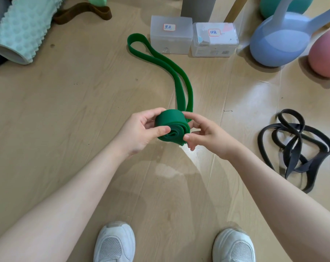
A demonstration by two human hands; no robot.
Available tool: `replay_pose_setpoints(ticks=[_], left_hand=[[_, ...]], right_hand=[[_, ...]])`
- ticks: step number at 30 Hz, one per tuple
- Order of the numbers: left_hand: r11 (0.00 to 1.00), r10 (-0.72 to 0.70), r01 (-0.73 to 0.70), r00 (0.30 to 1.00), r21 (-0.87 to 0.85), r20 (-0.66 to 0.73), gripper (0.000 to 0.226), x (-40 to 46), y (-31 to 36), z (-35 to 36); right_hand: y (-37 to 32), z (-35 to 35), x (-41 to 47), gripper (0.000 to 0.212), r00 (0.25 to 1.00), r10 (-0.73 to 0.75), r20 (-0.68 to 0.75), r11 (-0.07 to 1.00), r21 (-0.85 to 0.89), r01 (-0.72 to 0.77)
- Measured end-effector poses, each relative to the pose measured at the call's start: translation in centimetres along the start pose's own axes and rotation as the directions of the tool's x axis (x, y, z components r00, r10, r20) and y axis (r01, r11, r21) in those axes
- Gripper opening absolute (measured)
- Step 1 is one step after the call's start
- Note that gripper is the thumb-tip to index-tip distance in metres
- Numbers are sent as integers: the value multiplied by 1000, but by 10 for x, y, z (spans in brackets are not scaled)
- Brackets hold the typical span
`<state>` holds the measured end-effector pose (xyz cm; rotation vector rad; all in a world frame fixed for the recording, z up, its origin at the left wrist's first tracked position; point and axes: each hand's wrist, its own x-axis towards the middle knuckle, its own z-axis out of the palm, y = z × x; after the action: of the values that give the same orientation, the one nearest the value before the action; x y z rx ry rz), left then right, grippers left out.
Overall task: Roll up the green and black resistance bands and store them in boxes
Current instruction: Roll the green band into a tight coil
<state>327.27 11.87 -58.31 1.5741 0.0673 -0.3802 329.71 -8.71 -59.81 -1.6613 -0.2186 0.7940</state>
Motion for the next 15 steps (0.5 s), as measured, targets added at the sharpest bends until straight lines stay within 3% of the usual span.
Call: replay_pose_setpoints(ticks=[5, 10, 13, 15], left_hand=[[998, 32, -32, 999, 46, 1, 39, 3, 5, -3], [985, -29, 13, 996, -171, -89, 33, 2, 5, 5], [906, -131, 80, 987, -416, -96, 29, -3, 0, 11], [890, -152, 99, 985, -445, -85, 28, -4, -3, 12]], right_hand=[[-5, 4, 5, 35, 999, -14, -29, 999, -51, 13], [-10, 8, 7, 28, 994, -60, -92, 998, -22, 58], [-11, 10, 6, 24, 991, -71, -117, 997, -50, 65], [-13, 10, 4, 20, 989, -67, -135, 993, -103, 53]])
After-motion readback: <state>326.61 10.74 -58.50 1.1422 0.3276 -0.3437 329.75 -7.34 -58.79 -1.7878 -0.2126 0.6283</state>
